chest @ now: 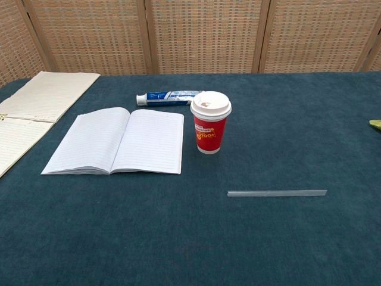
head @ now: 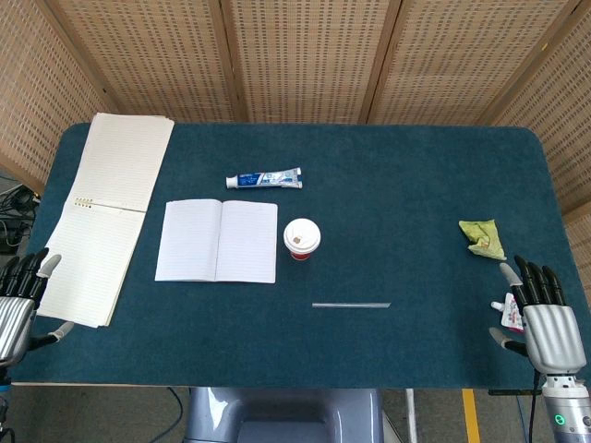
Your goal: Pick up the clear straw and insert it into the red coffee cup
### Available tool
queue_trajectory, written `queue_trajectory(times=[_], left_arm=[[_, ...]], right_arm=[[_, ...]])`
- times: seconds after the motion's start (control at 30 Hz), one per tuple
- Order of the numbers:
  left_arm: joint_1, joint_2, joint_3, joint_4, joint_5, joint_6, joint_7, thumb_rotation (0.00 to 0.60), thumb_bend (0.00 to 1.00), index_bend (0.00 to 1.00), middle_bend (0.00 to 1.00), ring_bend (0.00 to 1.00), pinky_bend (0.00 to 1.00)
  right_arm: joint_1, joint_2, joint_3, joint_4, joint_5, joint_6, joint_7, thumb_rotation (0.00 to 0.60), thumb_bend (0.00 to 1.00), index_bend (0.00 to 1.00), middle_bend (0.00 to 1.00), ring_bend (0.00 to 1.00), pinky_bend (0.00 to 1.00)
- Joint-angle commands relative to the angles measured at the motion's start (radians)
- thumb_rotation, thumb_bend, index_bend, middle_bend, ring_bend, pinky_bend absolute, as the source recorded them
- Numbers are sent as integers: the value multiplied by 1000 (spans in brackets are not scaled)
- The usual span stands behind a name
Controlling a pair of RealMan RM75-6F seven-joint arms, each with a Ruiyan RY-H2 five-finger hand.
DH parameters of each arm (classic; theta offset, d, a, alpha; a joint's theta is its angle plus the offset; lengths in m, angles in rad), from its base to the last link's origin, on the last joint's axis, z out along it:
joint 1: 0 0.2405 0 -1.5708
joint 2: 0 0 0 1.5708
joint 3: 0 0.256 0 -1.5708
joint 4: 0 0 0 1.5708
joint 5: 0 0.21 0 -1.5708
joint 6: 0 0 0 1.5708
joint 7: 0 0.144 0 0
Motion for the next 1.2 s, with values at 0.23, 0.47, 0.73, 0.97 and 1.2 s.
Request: queue_trajectory(times=[0.23,0.47,0.73,0.97,1.2], left_arm=[[4,2,-2,-3,-6,3,3,600,59,0,0,0,0],[3,11,-7,-4,-19,-4,-9,600,59,0,0,0,0],[-1,9,-8,0,-33,-19,-3,600,60,0,0,0,0],[-2,9,-10,6,-40,-27,-15,600,59,0,0,0,0],[-11,11,-19,23,-73,-58,-49,600,59,0,0,0,0]], right_arm=[[1,-2,-3,-7,-10,2,-2,600,169,90,0,0,0],[16,-17,5,-54,-22,-3,-25,600,169,152,0,0,0],[85,-70,47,-206,-43,-49,-179,600,169,338,0,0,0],[163,-173,82,-269,35,-157,-313,600,196,433,34,0,0],[247,-347,129,-233,178,-242,-437,600,290,487,73,0,0]])
